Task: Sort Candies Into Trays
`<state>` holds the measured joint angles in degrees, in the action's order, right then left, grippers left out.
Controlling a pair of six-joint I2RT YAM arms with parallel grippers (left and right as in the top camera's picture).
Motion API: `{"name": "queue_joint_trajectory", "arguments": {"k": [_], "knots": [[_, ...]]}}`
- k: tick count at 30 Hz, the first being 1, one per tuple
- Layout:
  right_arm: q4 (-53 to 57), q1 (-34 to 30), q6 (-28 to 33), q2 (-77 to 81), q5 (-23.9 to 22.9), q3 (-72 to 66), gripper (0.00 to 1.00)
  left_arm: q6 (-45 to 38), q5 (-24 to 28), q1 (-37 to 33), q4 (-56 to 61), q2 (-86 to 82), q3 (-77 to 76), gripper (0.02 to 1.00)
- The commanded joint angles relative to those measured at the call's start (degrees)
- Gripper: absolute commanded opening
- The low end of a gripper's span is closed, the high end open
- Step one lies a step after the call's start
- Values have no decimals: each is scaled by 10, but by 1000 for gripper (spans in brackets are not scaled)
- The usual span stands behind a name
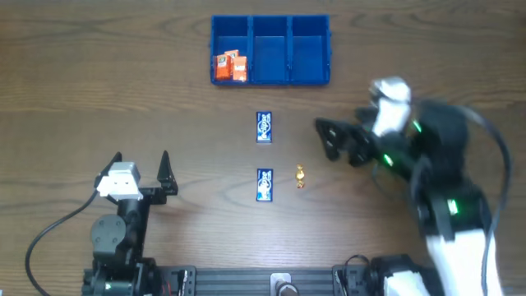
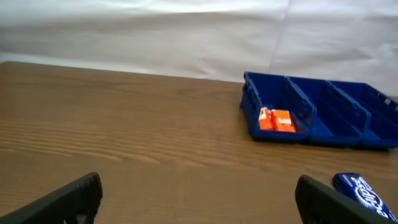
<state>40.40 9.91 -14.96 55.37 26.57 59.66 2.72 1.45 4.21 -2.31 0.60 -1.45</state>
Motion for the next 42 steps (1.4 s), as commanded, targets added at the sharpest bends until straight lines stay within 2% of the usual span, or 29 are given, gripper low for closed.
{"name": "queue_joint_trajectory", "arguments": {"k": [1,5,10,13,22,24,28,32,33,36,40,42], "knots": [[109,142,-48,181,-120,106,998,-6,-5,-2,-21,-3,12,998],[147,250,-156,317,-168,111,998,-6,-5,-2,-21,-3,12,998],[146,368,-273,439,-197,111,998,-6,-5,-2,-21,-3,12,998],[142,389,-315,493,-211,110,998,-6,-5,-2,-21,-3,12,998],[118,384,-369,555,-244,108,996,-6,-5,-2,-21,-3,12,998],[117,384,-377,556,-253,108,950,-6,-5,-2,-21,-3,12,996],[109,383,-383,567,-257,108,776,-6,-5,-2,-21,-3,12,998],[109,383,-389,569,-266,108,492,-6,-5,-2,-21,-3,12,998],[108,383,-389,570,-266,108,487,-6,-5,-2,-21,-3,12,998],[101,383,-389,570,-272,108,308,-6,-5,-2,-21,-3,12,996],[85,390,-389,553,-299,108,253,-6,-5,-2,-21,-3,12,998],[90,392,-387,499,-342,112,237,-6,-5,-2,-21,-3,12,998]]}}
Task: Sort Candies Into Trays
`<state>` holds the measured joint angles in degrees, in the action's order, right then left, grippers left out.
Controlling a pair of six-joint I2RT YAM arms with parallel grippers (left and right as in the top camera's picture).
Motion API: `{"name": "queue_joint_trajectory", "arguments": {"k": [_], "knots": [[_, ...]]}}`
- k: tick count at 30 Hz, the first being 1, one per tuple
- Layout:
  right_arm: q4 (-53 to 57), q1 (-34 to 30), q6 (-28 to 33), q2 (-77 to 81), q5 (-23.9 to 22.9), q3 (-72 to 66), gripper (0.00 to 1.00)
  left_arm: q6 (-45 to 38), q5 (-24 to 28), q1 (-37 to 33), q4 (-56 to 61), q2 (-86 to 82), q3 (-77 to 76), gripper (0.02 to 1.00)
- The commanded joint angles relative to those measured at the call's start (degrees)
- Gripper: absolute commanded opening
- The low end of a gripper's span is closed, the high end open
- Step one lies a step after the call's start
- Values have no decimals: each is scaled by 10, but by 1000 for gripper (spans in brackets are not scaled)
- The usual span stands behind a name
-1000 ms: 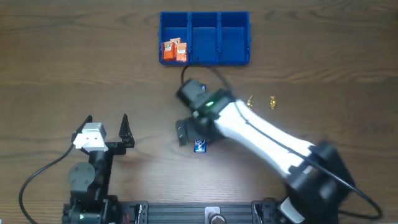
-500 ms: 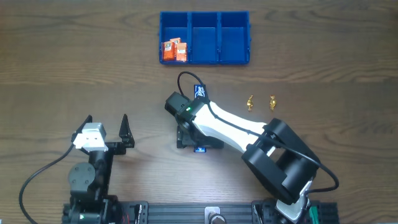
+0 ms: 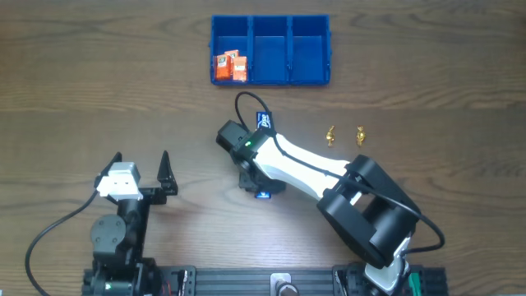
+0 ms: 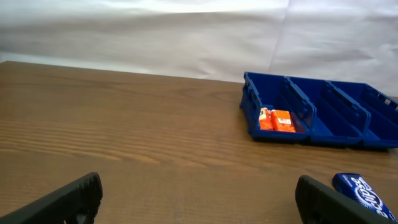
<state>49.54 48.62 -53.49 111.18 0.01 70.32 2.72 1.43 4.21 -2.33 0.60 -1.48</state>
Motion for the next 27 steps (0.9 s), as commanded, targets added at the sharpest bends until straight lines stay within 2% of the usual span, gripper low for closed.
{"name": "queue_joint_trajectory", "arguments": {"k": [1,4,6,9,11,13,17,24,25,27], "knots": [[9,4,10,-95,-108,20,224,-6,-5,-2,-21,-3,12,998],[89,-26,72,-139,-210,151,205,-6,-5,-2,-21,-3,12,998],[113,-62,142,-115,-234,256,202,-6,-5,-2,-21,-3,12,998],[111,-130,247,-17,-235,442,200,-6,-5,-2,-21,-3,12,998],[101,-162,277,61,-234,528,200,-6,-5,-2,-21,-3,12,998],[72,-185,298,117,-204,564,200,-6,-5,-2,-21,-3,12,998],[18,-218,300,190,-156,568,200,-6,-5,-2,-21,-3,12,998],[0,-219,300,229,-148,568,211,-6,-5,-2,-21,-3,12,998],[-2,-218,300,230,-146,568,235,-6,-5,-2,-21,-3,12,998],[-3,-217,300,230,-142,568,380,-6,-5,-2,-21,-3,12,998]]}}
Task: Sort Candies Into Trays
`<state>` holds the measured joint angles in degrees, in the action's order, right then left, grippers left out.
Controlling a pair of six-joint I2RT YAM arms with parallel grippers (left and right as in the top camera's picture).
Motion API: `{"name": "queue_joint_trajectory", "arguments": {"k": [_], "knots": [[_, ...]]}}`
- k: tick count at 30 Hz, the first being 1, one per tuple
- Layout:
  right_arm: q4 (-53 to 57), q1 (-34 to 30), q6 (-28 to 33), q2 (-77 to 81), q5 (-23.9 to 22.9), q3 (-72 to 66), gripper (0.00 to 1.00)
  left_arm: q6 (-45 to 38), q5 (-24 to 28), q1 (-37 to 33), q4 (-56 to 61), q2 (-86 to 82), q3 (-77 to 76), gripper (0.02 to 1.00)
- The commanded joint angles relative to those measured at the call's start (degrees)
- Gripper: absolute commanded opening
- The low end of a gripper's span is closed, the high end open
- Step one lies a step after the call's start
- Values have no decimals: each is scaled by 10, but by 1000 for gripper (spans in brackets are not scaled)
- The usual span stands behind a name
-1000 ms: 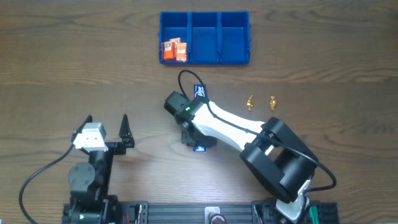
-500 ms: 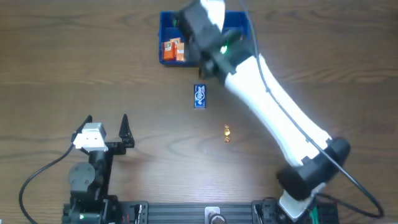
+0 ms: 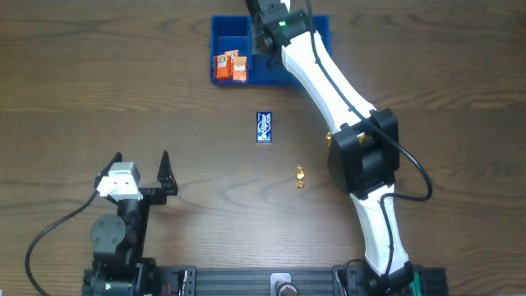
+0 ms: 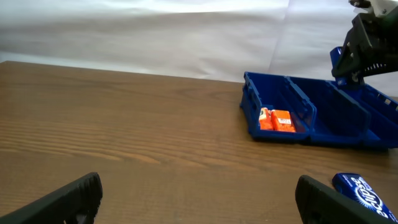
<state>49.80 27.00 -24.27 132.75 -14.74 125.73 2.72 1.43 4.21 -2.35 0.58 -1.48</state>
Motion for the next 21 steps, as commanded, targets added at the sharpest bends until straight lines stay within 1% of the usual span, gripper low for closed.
{"name": "queue_joint_trajectory", "arguments": {"k": [1,2,3,5,6,10,13,15,17,19,21], "knots": [[-6,-1,8,14,8,14,529,-6,-5,-2,-21,-3,12,998],[-6,-1,11,14,10,14,656,-6,-5,-2,-21,-3,12,996],[-7,2,20,14,9,14,748,-6,-5,-2,-21,-3,12,998],[-5,9,21,5,9,14,838,-6,-5,-2,-21,-3,12,998],[0,14,21,-8,9,14,862,-6,-5,-2,-21,-3,12,998],[68,43,13,-73,9,3,886,-6,-5,-2,-21,-3,12,998],[103,76,-42,-115,14,-89,893,-6,-5,-2,-21,-3,12,998],[93,89,-82,-118,42,-170,895,-6,-5,-2,-21,-3,12,998],[42,99,-106,-118,59,-258,893,-6,-5,-2,-21,-3,12,996],[7,111,-128,-118,61,-319,893,-6,-5,-2,-21,-3,12,998],[-13,115,-135,-118,61,-356,890,-6,-5,-2,-21,-3,12,998]]}}
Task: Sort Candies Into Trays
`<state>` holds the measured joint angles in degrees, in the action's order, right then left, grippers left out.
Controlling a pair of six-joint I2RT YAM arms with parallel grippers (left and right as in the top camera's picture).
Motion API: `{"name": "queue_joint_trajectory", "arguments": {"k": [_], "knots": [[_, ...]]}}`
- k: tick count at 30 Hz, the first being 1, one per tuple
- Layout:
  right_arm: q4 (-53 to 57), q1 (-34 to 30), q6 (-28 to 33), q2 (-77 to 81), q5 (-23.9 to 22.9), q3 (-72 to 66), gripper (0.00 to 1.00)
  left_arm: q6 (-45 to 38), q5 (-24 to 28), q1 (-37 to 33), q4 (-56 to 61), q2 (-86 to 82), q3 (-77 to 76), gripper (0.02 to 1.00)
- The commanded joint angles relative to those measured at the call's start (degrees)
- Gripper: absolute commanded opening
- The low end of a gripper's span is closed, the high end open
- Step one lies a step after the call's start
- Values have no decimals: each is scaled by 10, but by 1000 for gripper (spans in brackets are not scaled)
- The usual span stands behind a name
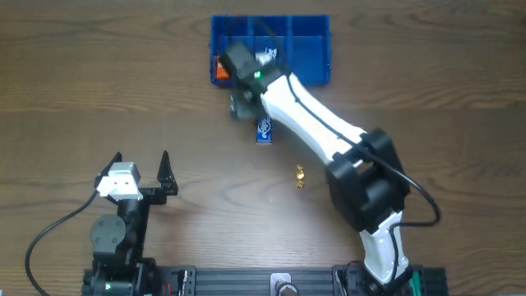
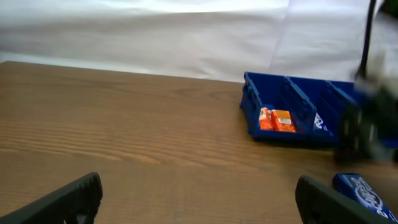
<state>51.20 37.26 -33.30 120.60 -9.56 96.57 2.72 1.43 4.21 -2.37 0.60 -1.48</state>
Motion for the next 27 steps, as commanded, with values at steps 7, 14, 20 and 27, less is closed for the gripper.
{"name": "queue_joint_trajectory", "arguments": {"k": [7,14,20,27], "knots": [[-47,13,-50,32,21,-81,814,-6,-5,-2,-21,-3,12,998],[-51,13,-60,35,22,-81,327,-6,-5,-2,-21,-3,12,998],[-25,13,-59,-103,-34,-80,266,-6,-5,-2,-21,-3,12,998],[92,-50,51,-100,-104,198,198,-6,-5,-2,-21,-3,12,998]]}}
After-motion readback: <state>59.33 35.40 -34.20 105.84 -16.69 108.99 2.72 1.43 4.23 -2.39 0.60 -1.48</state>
